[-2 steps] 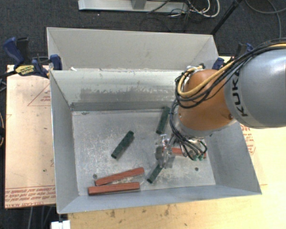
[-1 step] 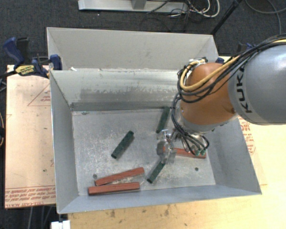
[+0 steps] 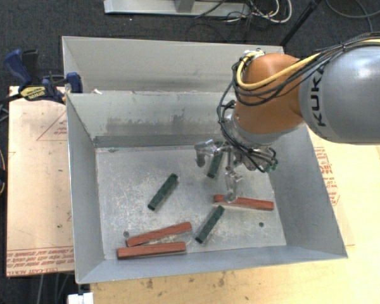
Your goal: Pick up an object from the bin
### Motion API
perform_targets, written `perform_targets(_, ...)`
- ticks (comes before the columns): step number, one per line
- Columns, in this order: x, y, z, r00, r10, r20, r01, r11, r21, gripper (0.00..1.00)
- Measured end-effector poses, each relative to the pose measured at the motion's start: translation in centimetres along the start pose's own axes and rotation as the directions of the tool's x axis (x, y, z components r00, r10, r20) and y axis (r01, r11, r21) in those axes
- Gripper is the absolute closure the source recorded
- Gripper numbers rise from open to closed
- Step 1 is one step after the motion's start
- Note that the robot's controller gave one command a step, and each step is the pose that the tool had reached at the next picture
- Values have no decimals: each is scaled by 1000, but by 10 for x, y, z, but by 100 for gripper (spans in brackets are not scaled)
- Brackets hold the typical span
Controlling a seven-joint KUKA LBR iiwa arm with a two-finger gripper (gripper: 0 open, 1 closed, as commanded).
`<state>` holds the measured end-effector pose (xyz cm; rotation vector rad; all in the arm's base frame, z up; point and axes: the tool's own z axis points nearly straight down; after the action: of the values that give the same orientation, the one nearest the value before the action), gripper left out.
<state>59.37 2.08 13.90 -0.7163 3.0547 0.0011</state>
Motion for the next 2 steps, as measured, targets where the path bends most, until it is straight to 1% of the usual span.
perform_targets(1, 0, 0, 0, 1000, 0, -1, 0, 1000, -1, 0)
perform_targets(2, 10, 3, 18, 996, -92, 7, 92, 996, 4, 0)
